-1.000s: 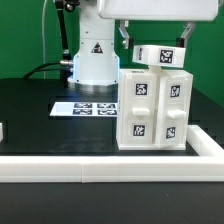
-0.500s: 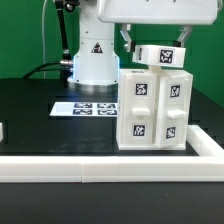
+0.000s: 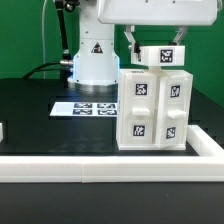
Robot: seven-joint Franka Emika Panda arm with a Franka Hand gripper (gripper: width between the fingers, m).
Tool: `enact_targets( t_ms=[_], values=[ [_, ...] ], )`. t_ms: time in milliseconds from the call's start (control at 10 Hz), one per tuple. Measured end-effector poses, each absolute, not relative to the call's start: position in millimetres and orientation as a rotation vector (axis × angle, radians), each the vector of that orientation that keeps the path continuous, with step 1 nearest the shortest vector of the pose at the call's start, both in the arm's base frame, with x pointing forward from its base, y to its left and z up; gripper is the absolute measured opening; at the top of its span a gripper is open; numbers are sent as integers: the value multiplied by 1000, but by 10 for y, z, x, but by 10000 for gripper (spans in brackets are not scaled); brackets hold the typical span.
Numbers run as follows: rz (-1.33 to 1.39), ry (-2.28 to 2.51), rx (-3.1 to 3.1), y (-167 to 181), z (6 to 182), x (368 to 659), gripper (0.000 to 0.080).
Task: Assemble cabinet
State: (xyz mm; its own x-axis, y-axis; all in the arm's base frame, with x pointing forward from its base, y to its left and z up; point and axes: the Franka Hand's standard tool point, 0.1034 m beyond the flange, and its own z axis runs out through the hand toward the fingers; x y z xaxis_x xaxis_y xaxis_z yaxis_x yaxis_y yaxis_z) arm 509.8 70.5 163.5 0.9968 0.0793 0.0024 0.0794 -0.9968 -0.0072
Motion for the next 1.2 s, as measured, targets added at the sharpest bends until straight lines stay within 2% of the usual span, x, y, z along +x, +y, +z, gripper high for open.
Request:
enact_targets(
  t_ms=[500,1200],
  values=[
    [-2,79,-3133,709,1633,5095,557],
    [-14,1115,-2923,779,1624,5109,557]
  ],
)
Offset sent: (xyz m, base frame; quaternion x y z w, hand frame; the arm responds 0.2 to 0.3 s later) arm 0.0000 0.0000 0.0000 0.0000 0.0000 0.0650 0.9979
